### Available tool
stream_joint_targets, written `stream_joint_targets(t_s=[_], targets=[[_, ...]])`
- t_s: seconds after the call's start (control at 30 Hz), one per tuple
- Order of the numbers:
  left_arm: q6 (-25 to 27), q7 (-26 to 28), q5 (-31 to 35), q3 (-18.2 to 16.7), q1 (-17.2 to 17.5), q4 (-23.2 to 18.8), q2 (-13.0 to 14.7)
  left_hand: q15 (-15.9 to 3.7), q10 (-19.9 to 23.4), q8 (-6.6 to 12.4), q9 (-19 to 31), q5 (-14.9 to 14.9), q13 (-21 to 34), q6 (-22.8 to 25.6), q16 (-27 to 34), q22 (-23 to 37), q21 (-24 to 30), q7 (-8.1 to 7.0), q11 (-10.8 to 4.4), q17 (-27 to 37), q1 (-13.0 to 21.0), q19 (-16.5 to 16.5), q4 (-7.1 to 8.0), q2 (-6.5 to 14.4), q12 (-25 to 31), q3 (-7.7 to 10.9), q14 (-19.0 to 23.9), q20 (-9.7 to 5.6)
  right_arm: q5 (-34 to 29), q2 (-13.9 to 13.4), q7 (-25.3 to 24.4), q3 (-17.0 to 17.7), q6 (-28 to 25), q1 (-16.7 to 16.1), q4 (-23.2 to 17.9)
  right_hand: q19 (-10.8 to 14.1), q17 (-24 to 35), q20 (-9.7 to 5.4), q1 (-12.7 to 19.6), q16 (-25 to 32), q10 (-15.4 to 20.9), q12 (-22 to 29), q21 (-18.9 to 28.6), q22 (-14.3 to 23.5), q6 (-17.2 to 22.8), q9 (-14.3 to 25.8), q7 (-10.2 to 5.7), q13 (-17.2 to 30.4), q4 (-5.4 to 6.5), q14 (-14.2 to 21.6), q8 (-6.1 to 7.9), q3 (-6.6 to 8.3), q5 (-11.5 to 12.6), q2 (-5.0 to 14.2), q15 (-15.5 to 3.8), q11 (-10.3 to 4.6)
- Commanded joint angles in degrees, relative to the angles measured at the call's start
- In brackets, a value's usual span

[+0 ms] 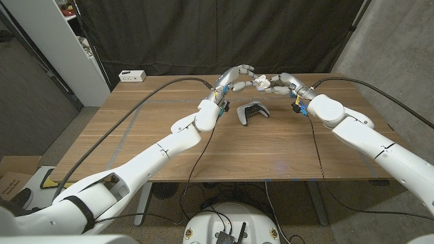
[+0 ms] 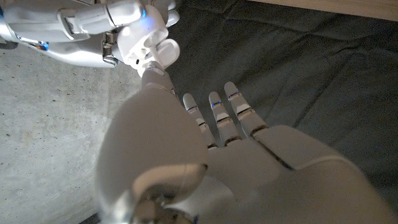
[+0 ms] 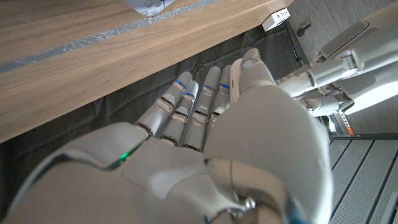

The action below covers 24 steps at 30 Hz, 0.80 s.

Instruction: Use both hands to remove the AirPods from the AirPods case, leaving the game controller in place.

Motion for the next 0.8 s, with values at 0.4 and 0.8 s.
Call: stream_joint_targets(t_s=[0.4,0.8], targets=[[5.41,-6.53,-5.63,-3.54,2.6,-6.94,2.93,-5.09,-2.39,1.12,3.64,-1.15,0.14,1.55,-1.58,0.07,-0.66,-1.36,1.3,0.2,0.19,-3.81,1.11,-0.66,-1.23,0.82,-3.29,1.25,-0.88,1.59,-1.74,-0.34,-1.65,1.24,1.99,-0.1,0.39,-0.05,0.07,0.54,-0.06,0.25,0.09,0.18,4.18,12.35,-2.92,0.22,0.01,0.35,0.22,0.55,0.21,0.26,-9.69,0.01],[19.5,-13.24,-8.31,-4.18,3.2,-14.95,7.07,-1.86,-7.96,1.1,4.9,-2.31,-0.54,1.35,-4.06,-1.92,-3.84,-1.89,3.48,-1.03,0.24,-9.97,1.42,-0.96,-3.89,1.13,-10.57,4.06,-0.63,1.82,-2.29,-0.32,-2.14,1.53,2.56,-0.12,0.37,-0.02,0.09,0.38,-0.05,0.27,0.09,0.18,4.26,12.39,-2.88,0.23,-0.01,0.31,0.11,0.58,0.2,0.24,-9.64,0.06]])
